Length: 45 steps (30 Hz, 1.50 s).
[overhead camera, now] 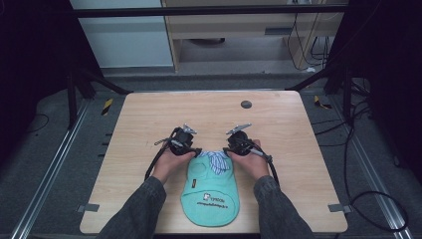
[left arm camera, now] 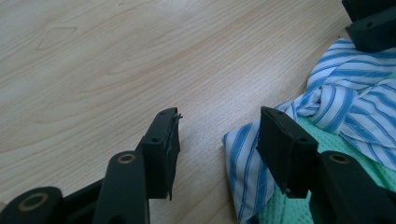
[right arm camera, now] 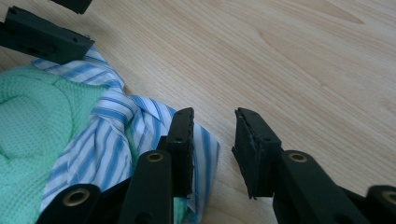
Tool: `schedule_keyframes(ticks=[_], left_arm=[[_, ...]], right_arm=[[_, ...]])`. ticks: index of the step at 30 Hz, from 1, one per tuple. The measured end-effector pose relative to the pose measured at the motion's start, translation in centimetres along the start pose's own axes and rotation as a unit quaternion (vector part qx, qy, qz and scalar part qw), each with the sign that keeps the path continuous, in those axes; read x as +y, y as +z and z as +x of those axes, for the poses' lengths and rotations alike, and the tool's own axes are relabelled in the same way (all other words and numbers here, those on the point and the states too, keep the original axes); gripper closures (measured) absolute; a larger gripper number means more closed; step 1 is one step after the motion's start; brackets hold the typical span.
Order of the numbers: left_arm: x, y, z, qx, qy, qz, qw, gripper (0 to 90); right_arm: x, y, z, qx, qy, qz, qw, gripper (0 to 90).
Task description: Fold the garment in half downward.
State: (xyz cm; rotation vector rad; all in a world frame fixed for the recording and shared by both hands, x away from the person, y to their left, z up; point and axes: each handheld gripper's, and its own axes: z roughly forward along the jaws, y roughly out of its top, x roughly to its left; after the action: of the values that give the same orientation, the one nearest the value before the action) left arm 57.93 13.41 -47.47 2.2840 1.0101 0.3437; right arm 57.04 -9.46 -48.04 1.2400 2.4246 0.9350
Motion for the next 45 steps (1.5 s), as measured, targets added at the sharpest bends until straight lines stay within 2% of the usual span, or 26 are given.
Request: schedule_keyframes(ticks=[4, 10, 14, 16, 20, 22, 25, 27, 29, 34, 36, 40, 42, 45], left_arm=[[0.1, -0.4, -0.3, -0.005, -0.004, -0.011, 0.9999, 46.4], [-0.2, -0.1, -0.5, -0.008, 0.001, 0.008, 0.9999, 47.5], [-0.5, 0.2, -0.6, -0.008, 0.006, 0.016, 0.9998, 48.5], [-0.6, 0.4, -0.6, -0.013, 0.009, 0.024, 0.9996, 48.3], [-0.9, 0.5, -0.5, -0.020, 0.001, 0.017, 0.9996, 48.2], [-1.1, 0.5, -0.5, -0.022, 0.006, 0.012, 0.9997, 48.5], [-1.2, 0.5, -0.5, -0.029, 0.009, 0.009, 0.9995, 54.7], [-1.5, 0.4, -0.7, -0.044, 0.009, -0.001, 0.9990, 61.6], [-1.6, 0.3, -0.8, -0.056, 0.011, -0.001, 0.9983, 69.7], [-1.5, 0.3, -0.9, -0.072, 0.013, 0.007, 0.9973, 80.0], [-1.4, 0.3, -0.9, -0.072, 0.016, 0.011, 0.9972, 81.8], [-1.0, -0.1, -1.1, -0.070, 0.038, 0.022, 0.9966, 84.5], [-0.7, -0.5, -1.1, -0.072, 0.043, 0.018, 0.9963, 84.7], [-0.5, -1.3, -0.9, -0.077, 0.048, 0.007, 0.9959, 84.7]], right_arm=[[0.0, 0.1, 0.5, 0.009, -0.003, 0.006, 0.9999, 65.8], [-0.1, 0.4, 0.8, 0.003, -0.007, 0.019, 0.9998, 64.6], [-0.1, 0.4, 1.1, -0.004, -0.020, 0.023, 0.9995, 64.0], [-0.2, 0.5, 1.1, -0.004, -0.017, 0.020, 0.9997, 64.1], [-0.5, 0.5, 0.8, 0.008, 0.001, 0.017, 0.9998, 65.1], [-0.6, 0.5, 0.7, 0.014, 0.005, 0.016, 0.9998, 65.9], [-0.6, 0.4, 0.8, 0.023, 0.010, 0.021, 0.9995, 68.9], [-0.6, 0.4, 0.9, 0.030, 0.011, 0.024, 0.9992, 72.5], [-0.5, 0.4, 1.0, 0.036, 0.005, 0.025, 0.9990, 76.2], [-0.4, 0.4, 1.0, 0.050, -0.011, 0.033, 0.9981, 82.4], [-0.3, 0.3, 1.1, 0.052, -0.018, 0.038, 0.9978, 83.8], [-0.2, 0.1, 1.4, 0.046, -0.047, 0.040, 0.9971, 86.6], [0.0, -0.2, 1.4, 0.044, -0.060, 0.035, 0.9966, 86.9], [0.2, -0.8, 1.3, 0.050, -0.065, 0.022, 0.9964, 87.0]])
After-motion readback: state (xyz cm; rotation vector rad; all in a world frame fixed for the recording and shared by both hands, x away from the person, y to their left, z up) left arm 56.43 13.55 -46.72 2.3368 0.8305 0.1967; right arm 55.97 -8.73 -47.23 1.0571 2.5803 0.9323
